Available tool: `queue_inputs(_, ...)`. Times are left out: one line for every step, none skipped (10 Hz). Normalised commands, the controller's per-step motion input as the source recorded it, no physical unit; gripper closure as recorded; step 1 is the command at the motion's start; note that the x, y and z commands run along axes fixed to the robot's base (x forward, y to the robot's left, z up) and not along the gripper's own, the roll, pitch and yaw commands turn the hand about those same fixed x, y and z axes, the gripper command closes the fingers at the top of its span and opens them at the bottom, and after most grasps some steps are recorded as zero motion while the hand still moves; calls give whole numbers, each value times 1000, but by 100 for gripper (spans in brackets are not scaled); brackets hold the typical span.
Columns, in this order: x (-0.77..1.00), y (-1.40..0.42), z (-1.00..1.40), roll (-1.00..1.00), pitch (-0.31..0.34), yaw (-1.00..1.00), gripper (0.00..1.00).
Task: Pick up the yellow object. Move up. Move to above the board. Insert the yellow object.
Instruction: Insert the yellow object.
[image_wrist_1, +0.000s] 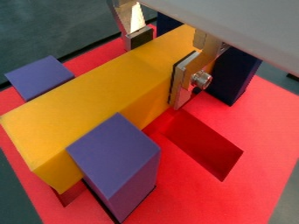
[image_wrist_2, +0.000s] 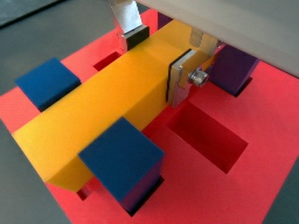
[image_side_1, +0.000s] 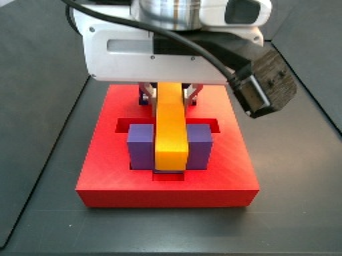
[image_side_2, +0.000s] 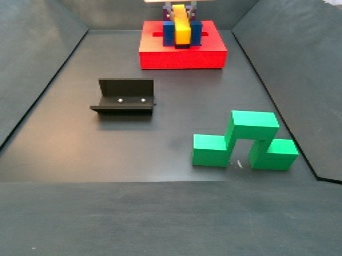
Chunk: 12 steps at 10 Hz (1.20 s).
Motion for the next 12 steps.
queue_inputs(0,-17,-217,54,0,0,100)
queue_inputs(0,-71,-169,34,0,0,100)
queue_inputs(49,-94,-169,16,0,0,100)
queue_inputs(49,-89,-194,6,0,0,100)
queue_inputs(46,-63,-226,16,0,0,100)
queue_inputs(66,0,-311,34,0,0,100)
queue_inputs(100,131,-246,0,0,0,100)
queue_inputs(97,157,-183,0,9,0,100)
queue_inputs(89,40,-203,0,0,0,100)
queue_inputs(0,0,-309,26,-34,0,100)
queue_inputs(0,-3,-269,24,-37,0,100)
queue_inputs(0,0,0,0,0,0,100)
